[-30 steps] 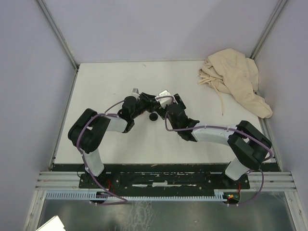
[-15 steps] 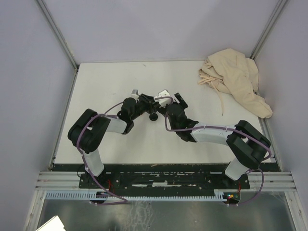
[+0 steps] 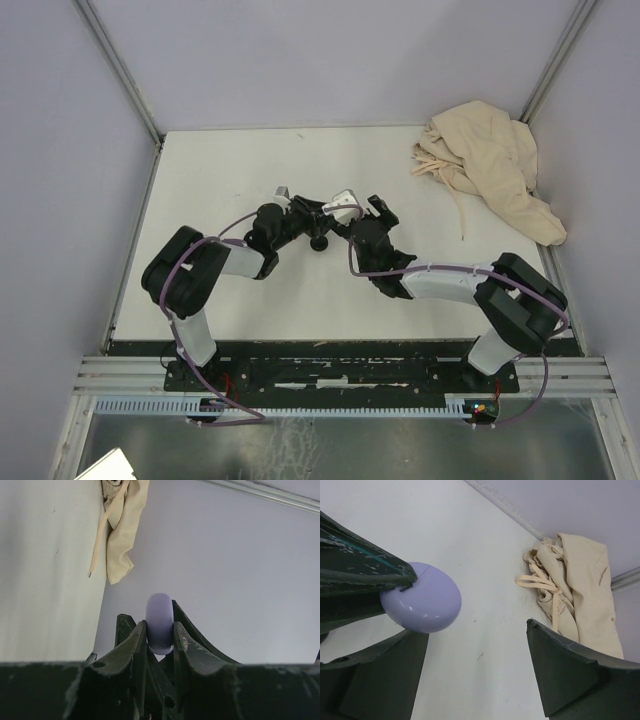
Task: Insert the wireless bluetooth earbuds into the charging case
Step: Close the charging case.
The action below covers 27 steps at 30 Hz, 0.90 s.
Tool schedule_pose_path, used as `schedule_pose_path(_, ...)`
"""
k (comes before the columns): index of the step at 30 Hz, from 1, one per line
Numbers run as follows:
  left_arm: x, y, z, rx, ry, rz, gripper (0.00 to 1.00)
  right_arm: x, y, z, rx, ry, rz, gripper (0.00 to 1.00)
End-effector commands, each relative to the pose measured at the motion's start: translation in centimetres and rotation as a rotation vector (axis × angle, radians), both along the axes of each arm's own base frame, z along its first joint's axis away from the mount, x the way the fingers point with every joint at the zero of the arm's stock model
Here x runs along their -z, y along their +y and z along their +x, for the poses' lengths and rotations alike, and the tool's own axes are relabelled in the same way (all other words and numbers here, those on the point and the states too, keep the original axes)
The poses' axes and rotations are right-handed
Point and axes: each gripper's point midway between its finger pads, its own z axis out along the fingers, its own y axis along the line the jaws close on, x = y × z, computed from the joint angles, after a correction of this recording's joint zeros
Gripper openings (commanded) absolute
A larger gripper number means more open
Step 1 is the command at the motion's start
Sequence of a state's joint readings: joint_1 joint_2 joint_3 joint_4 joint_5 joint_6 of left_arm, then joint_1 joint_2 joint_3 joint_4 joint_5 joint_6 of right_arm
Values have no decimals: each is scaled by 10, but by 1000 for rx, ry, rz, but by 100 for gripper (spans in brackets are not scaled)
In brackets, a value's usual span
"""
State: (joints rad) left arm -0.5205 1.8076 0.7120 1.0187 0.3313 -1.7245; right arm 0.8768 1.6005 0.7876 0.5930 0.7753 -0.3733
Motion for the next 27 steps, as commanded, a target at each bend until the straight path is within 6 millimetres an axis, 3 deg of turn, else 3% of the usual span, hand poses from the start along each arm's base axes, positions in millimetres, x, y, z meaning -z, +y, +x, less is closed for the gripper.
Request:
schedule_pose_path(1,-8,-2,0,20,-25,-30,3,-27,-20,-5,67,-61,41,87)
schedule_pose_path(7,0,3,1,11,-28,1,3,-42,-41,-14,131,-56,96,88)
schedule_pose_path(12,15,29,-4,-21,-83,141,3,-46,-68,-17,159,71,388,87)
schedule_pose_path(15,31,43,-18,-20,-110,274,3,-55,-79,-20,152,81,443,87)
schedule_pose_path(17,45,53,-27,-17,-114,370,3,-57,-79,-22,144,94,440,87)
schedule_pose_path(27,57,95,-52,-56,-167,678,3,-47,-63,-21,97,166,463,86)
